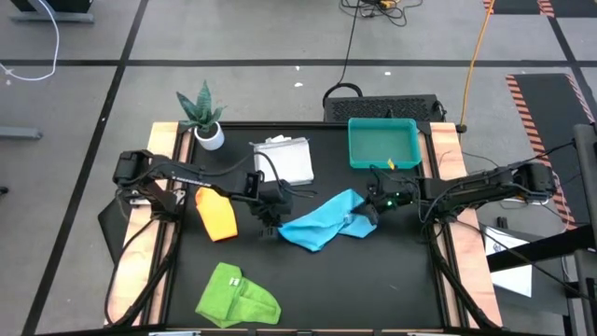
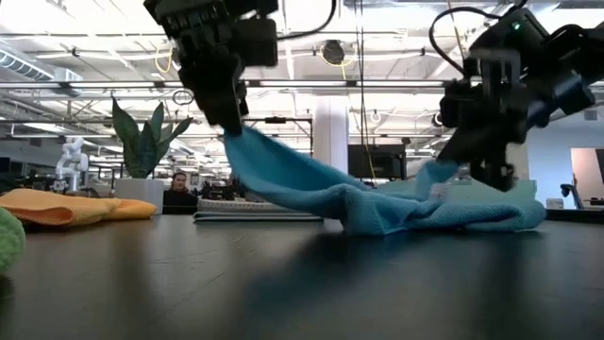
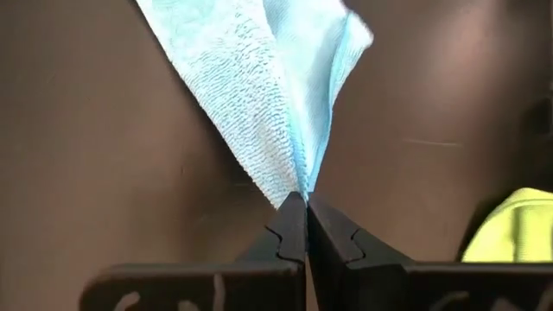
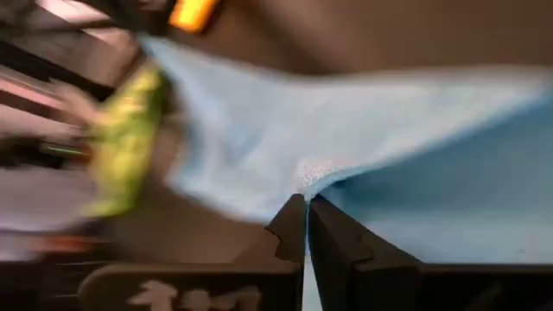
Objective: Fold microfiber towels
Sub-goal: Fold the blue microfiber towel
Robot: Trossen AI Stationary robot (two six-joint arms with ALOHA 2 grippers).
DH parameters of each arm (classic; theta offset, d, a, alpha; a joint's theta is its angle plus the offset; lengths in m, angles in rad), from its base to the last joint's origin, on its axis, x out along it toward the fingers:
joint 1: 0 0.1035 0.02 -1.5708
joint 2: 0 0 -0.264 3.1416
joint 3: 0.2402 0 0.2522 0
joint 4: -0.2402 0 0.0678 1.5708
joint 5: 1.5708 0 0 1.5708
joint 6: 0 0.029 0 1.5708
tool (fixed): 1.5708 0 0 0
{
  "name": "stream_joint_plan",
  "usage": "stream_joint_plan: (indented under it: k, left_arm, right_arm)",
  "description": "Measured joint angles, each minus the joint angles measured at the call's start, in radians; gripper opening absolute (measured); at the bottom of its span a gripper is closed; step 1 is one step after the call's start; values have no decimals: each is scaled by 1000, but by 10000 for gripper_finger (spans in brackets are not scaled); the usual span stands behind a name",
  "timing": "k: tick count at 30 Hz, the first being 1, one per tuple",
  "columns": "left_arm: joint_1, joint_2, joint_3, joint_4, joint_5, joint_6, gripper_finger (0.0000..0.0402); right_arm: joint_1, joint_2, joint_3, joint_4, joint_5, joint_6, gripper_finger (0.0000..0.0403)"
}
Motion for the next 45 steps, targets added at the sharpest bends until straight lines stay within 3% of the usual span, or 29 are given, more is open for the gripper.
stream_joint_plan:
  k: [3,7,10,13,16,23,29,34,38,45]
  left_arm:
    - [-8,-60,0,-39,0,0,1]
    - [-29,-154,0,-47,-6,0,1]
    - [-49,-206,0,-53,-69,-14,1]
    - [-61,-216,0,-67,-116,-32,1]
    - [-67,-210,0,-97,-128,-36,1]
    - [-56,-149,0,-161,-132,-9,1]
    - [-13,-136,-38,-162,-120,-8,1]
    - [4,-137,-38,-162,-102,-6,1]
    - [13,-137,-38,-163,-84,-10,1]
    - [13,-137,-38,-162,-77,-20,1]
  right_arm:
    - [14,-30,-2,114,-129,276,3]
    - [66,-77,1,351,-106,508,2]
    - [83,-87,1,399,-45,554,4]
    - [78,-86,1,323,-10,506,10]
    - [56,-65,0,245,19,289,27]
    - [14,-56,0,210,20,-593,111]
    - [11,-53,0,125,173,-1331,175]
    - [31,-24,0,6,335,-1833,192]
    - [59,31,0,25,383,-1974,186]
    - [164,118,0,98,408,-1971,168]
